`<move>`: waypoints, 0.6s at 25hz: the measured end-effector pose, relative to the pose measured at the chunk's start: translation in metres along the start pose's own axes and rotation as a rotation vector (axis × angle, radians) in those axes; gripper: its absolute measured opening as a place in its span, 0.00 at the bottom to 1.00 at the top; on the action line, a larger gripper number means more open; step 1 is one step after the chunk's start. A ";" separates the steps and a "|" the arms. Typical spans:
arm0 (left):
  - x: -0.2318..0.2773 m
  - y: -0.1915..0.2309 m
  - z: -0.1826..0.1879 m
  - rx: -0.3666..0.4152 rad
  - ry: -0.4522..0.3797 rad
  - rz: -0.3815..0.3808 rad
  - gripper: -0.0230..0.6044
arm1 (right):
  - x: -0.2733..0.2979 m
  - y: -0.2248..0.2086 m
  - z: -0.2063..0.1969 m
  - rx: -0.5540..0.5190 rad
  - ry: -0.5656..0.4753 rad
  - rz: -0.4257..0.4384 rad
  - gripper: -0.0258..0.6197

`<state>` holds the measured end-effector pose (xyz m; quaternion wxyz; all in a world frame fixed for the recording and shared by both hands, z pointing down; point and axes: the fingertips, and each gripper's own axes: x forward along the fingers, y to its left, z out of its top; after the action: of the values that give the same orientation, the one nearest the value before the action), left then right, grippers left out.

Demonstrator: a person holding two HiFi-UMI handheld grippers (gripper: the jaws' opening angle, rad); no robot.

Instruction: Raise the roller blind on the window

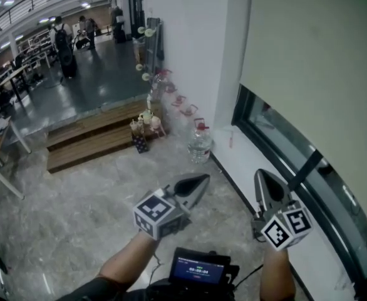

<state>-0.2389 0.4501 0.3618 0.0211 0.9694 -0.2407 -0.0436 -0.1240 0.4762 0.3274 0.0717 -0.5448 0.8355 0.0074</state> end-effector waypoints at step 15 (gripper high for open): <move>0.100 0.037 0.014 0.006 -0.001 0.059 0.02 | 0.048 -0.095 0.005 0.041 -0.031 0.061 0.05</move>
<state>-0.1695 0.3701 0.3427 0.0192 0.9620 -0.2691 -0.0428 -0.0557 0.3939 0.3225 0.0954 -0.5174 0.8504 0.0008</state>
